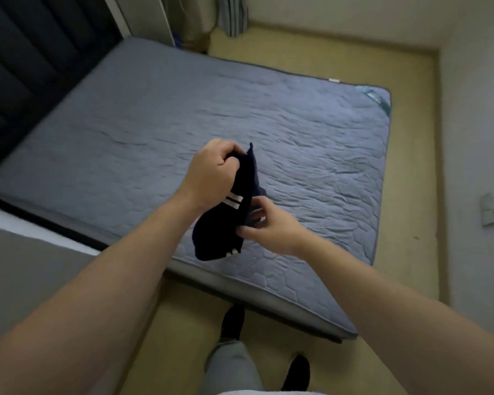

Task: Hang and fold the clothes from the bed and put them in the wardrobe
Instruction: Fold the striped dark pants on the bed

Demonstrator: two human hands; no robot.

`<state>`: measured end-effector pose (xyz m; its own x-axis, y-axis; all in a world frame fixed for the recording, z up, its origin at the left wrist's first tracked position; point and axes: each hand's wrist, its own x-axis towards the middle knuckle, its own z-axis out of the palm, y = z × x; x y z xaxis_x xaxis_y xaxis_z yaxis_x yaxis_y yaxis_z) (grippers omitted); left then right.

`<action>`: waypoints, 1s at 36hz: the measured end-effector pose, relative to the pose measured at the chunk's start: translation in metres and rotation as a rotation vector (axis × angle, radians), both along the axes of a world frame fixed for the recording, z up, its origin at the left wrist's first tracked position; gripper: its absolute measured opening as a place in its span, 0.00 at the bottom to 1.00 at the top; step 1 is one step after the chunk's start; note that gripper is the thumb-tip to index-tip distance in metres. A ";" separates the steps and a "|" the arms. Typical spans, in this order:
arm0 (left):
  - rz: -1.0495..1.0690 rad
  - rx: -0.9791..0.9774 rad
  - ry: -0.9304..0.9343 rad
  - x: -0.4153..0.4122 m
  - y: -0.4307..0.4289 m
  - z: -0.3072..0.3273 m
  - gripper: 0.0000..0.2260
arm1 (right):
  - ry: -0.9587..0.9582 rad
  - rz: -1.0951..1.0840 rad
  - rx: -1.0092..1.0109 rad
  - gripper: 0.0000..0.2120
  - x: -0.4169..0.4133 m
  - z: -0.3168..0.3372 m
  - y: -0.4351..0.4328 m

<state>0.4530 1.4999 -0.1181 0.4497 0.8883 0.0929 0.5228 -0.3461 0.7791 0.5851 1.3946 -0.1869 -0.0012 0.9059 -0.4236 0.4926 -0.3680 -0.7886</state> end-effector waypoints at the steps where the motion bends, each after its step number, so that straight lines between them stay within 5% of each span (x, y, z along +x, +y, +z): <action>1: 0.008 -0.008 -0.012 0.002 -0.009 0.020 0.09 | 0.050 0.007 0.028 0.29 -0.001 0.014 -0.008; 5: 0.056 -0.032 -0.107 0.013 -0.043 0.086 0.06 | 0.083 -0.034 0.188 0.21 0.001 0.069 -0.035; 12: 0.062 -0.006 -0.215 0.030 -0.081 0.159 0.08 | -0.150 -0.126 0.388 0.04 0.034 0.146 -0.055; 17: 0.041 0.133 -0.203 0.043 -0.089 0.203 0.21 | -0.233 -0.205 0.514 0.06 0.072 0.209 -0.059; 23: -0.076 -0.012 -0.052 0.051 -0.087 0.259 0.19 | -0.625 -0.219 0.710 0.10 0.122 0.292 -0.059; 27: -0.128 0.103 0.085 0.051 -0.077 0.275 0.17 | -0.811 -0.207 0.793 0.07 0.150 0.333 -0.064; 32: -0.043 0.472 0.245 0.039 -0.054 0.296 0.10 | -1.122 0.096 0.562 0.12 0.166 0.371 -0.081; 36: -0.039 0.265 0.253 0.034 -0.048 0.315 0.15 | -1.200 0.067 0.201 0.19 0.168 0.387 -0.088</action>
<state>0.4873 1.4521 0.1966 0.5211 0.8300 0.1990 0.6700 -0.5422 0.5071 0.7527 1.3064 0.2003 0.2449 0.9687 -0.0399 0.9612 -0.2372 0.1407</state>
